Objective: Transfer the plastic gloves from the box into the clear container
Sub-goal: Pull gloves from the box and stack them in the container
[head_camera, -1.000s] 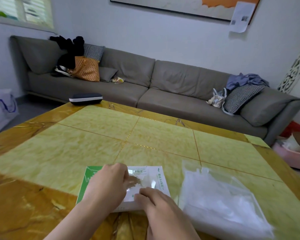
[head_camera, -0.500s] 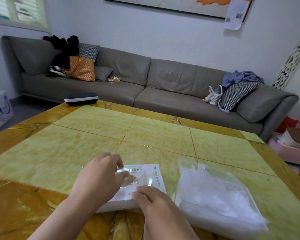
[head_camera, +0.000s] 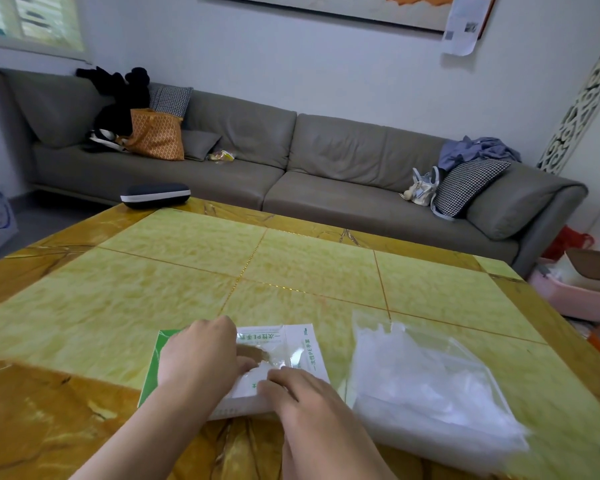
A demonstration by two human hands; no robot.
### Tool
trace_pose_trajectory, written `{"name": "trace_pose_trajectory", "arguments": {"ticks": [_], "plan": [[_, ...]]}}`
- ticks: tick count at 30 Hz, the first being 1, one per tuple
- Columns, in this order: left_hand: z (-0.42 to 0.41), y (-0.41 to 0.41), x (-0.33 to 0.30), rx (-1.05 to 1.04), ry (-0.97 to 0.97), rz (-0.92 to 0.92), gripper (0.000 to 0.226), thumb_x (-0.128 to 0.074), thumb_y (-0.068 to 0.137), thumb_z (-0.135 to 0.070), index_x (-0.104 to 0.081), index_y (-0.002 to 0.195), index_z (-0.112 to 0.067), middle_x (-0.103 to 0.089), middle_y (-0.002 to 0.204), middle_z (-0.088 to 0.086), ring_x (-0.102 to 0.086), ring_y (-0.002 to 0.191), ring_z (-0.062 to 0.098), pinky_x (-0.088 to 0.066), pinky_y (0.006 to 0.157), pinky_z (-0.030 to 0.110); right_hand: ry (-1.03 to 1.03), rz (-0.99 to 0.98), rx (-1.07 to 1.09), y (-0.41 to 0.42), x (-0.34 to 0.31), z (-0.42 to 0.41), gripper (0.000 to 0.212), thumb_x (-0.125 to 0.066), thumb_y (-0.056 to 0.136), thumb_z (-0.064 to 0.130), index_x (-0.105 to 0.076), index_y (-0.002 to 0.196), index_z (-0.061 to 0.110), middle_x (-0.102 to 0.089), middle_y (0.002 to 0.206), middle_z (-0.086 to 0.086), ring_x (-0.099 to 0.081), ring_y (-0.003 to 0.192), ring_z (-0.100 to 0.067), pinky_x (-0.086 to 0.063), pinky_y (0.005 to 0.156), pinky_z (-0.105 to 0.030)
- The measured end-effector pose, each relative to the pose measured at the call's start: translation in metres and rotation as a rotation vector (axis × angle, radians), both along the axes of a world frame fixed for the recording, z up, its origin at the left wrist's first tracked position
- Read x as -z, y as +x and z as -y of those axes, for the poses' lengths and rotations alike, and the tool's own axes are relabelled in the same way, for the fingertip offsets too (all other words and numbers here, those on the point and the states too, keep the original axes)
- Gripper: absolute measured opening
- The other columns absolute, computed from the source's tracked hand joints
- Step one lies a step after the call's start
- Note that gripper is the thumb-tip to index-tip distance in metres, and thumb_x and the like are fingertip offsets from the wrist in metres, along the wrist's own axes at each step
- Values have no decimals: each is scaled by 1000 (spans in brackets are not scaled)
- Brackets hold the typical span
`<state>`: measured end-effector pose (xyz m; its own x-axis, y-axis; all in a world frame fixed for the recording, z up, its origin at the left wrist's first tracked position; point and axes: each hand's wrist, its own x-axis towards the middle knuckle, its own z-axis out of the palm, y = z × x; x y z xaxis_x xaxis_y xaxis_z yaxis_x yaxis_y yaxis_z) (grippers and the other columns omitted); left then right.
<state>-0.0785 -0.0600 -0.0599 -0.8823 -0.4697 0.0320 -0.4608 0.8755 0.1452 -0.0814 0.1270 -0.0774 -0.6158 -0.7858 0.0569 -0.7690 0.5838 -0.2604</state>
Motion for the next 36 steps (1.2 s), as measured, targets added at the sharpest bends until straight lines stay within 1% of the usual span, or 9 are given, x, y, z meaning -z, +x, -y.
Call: {"name": "trace_pose_trajectory", "arguments": {"ticks": [4, 8, 12, 17, 22, 26, 30, 34, 36], "plan": [[4, -14, 3, -3, -14, 35, 28, -68, 90, -27, -45, 75, -22, -58, 77, -3, -60, 63, 18, -40, 48, 28, -31, -10, 5, 1, 4, -1, 65, -53, 95, 16, -37, 155, 32, -27, 162, 16, -24, 151, -13, -14, 107, -15], [6, -9, 2, 100, 110, -35, 42, -69, 90, -46, -51, 67, -16, -57, 64, -4, -56, 54, 19, -38, 44, 30, -28, -2, 5, -5, 11, -2, 65, -49, 89, 17, -41, 153, 31, -32, 162, 14, -27, 151, -13, -14, 111, -16], [12, 1, -31, 172, 487, -300, 17, -62, 95, -30, -67, 80, -25, -69, 72, -3, -62, 62, 14, -56, 64, 36, -14, -4, 3, -6, 8, 3, 67, -45, 83, 11, -44, 148, 27, -35, 156, 15, -28, 147, -12, -14, 114, -16], [6, 21, -63, 160, 1161, -675, 28, -52, 105, -23, -66, 91, -4, -70, 87, 14, -64, 80, 29, -53, 83, 46, -14, 26, 22, -2, 0, 4, 65, -48, 87, 7, -44, 149, 25, -33, 155, 16, -27, 145, -10, -8, 105, -7], [-7, 29, -69, -11, 1703, -841, 22, -52, 105, -17, -64, 93, -4, -66, 86, 15, -65, 72, 22, -56, 62, 31, -165, 256, 168, 1, -13, -4, 62, -50, 85, 21, -47, 144, 39, -30, 149, 35, -37, 135, 9, -37, 114, -24], [-19, 34, -71, -78, 1592, -821, 23, -58, 104, -19, -69, 101, 0, -71, 79, 6, -69, 65, 10, -55, 50, 22, -635, 804, 163, 4, -29, -14, 64, -64, 70, 33, -60, 133, 43, -59, 134, 29, -53, 133, -2, -39, 114, -29], [-37, 35, -70, -120, 1594, -795, 24, -57, 104, -21, -70, 99, -1, -67, 68, 2, -62, 52, 7, -50, 43, 20, -1152, 1397, 209, -2, -38, -11, 72, -85, 76, 35, -62, 131, -4, -71, 117, -18, -69, 105, -31, -54, 91, -43], [-53, 35, -69, -114, 1648, -806, 26, -55, 104, -21, -68, 89, -5, -63, 65, 4, -61, 49, 8, -50, 41, 22, -1140, 1466, 279, 2, -45, -11, 62, -86, 80, 28, -66, 126, -8, -71, 102, -22, -68, 87, -33, -59, 71, -40], [-58, 33, -68, -109, 1652, -825, 29, -53, 105, -21, -66, 85, -6, -62, 64, 4, -60, 50, 11, -52, 43, 26, -1143, 1327, 327, 1, -47, -16, 30, -85, 81, 7, -73, 104, -6, -66, 82, -16, -65, 67, -23, -53, 60, -32]]}}
